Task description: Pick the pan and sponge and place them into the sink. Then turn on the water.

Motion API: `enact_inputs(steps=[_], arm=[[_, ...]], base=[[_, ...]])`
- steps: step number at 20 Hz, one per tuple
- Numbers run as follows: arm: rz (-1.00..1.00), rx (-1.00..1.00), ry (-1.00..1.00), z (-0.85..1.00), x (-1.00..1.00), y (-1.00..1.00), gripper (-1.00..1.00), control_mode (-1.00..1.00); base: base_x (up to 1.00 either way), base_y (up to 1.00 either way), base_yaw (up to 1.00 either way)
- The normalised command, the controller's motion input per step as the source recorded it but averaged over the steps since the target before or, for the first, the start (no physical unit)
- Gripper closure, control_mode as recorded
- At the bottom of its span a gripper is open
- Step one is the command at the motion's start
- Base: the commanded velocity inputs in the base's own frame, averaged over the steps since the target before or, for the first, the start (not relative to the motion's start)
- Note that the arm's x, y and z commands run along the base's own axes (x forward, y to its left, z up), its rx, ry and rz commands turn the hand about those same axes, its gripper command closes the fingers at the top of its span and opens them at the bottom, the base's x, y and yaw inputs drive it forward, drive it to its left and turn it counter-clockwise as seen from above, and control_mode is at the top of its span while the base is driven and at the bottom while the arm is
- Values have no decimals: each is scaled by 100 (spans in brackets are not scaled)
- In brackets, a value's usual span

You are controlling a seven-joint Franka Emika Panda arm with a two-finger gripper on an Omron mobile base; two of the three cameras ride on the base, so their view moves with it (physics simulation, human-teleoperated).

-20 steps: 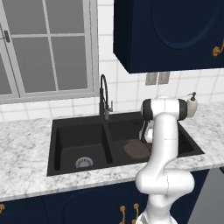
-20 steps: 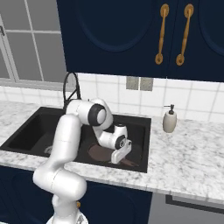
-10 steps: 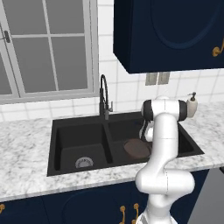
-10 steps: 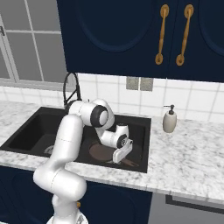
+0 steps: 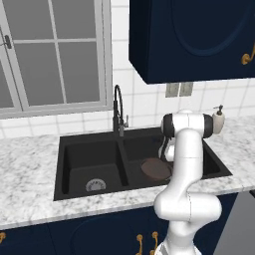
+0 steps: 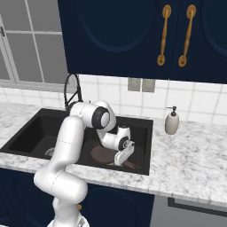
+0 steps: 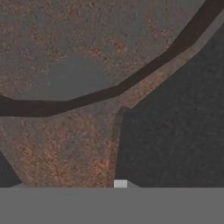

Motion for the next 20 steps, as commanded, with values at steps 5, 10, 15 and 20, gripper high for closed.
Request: enact_inputs(steps=[5,10,15,20], arm=[[0,0,0,-16,14,15,-100,-100],[0,1,0,26,0,4,-100,-100],[0,1,0,67,0,3,-100,-100],[0,4,0,88,0,0,-100,-100]], base=[[0,0,0],[0,0,0],[0,0,0],[0,0,0]])
